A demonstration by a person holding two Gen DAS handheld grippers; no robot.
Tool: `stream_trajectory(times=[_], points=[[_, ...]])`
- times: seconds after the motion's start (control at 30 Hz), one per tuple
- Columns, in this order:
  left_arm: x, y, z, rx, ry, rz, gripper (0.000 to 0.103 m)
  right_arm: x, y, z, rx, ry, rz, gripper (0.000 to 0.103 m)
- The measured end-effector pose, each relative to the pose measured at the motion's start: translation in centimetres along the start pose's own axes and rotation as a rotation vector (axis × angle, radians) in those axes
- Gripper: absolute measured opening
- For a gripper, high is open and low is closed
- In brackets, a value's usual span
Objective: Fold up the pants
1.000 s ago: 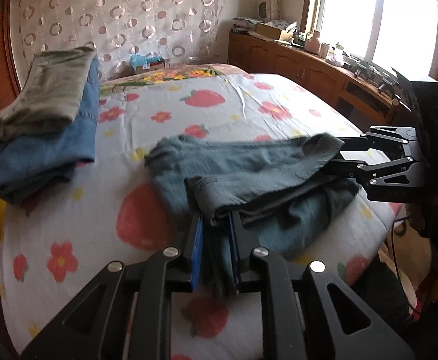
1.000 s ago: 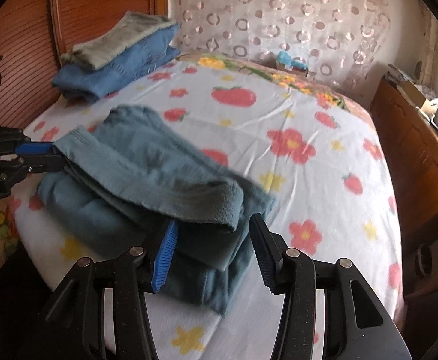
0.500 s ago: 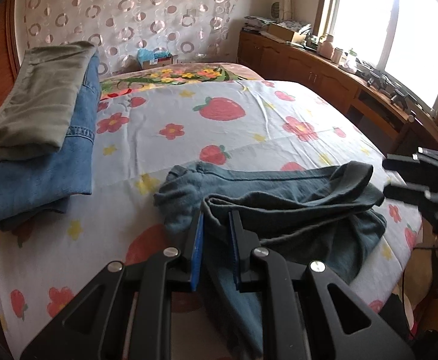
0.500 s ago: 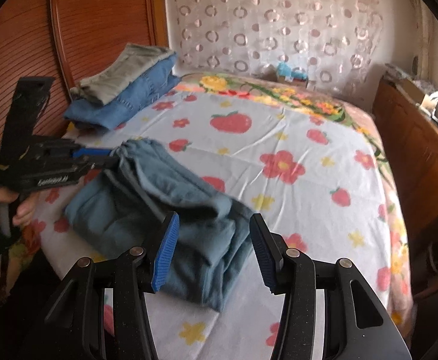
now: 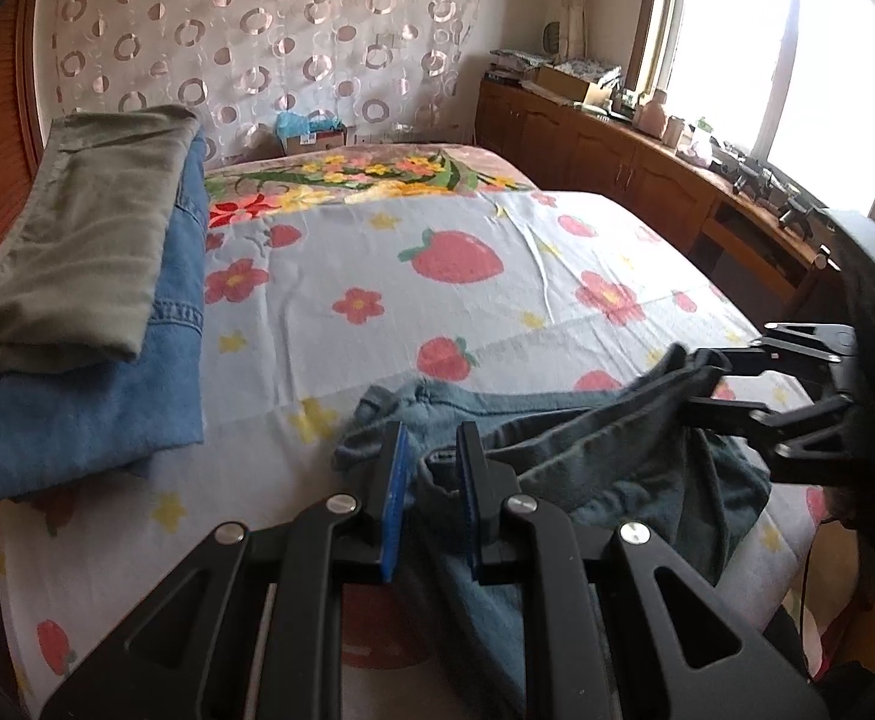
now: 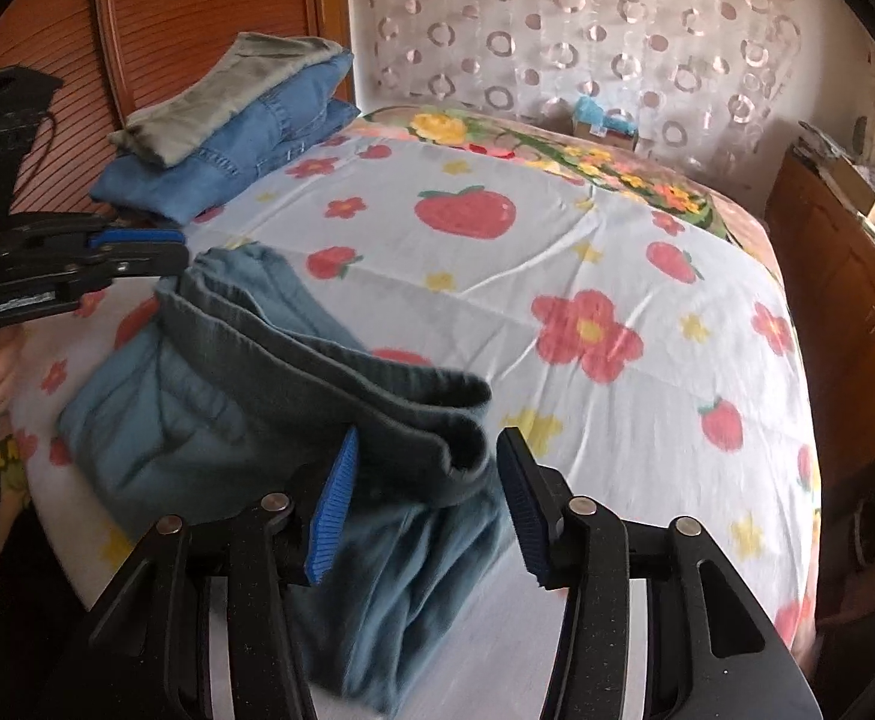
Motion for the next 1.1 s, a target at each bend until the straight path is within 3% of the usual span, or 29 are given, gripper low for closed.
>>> stream_trajectory(times=[0.67, 1.1], points=[[2.6, -0.8, 1.1, -0.023, -0.046, 0.016, 0.019, 2.5, 1.5, -0.1, 0.092, 0.016, -0.081, 0.045], [1.1, 0.3, 0.6, -0.013, -0.034, -0.012, 0.019, 2.5, 1.5, 0.0, 0.111, 0.018, -0.1, 0.048]])
Point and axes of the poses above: each gripper's, at about its wrist camera, not at the fingertips, and x roughly the way its jaws point, y to its right, z to its underside, the point moved 7 cm from there along x, roughly the way its jaws point
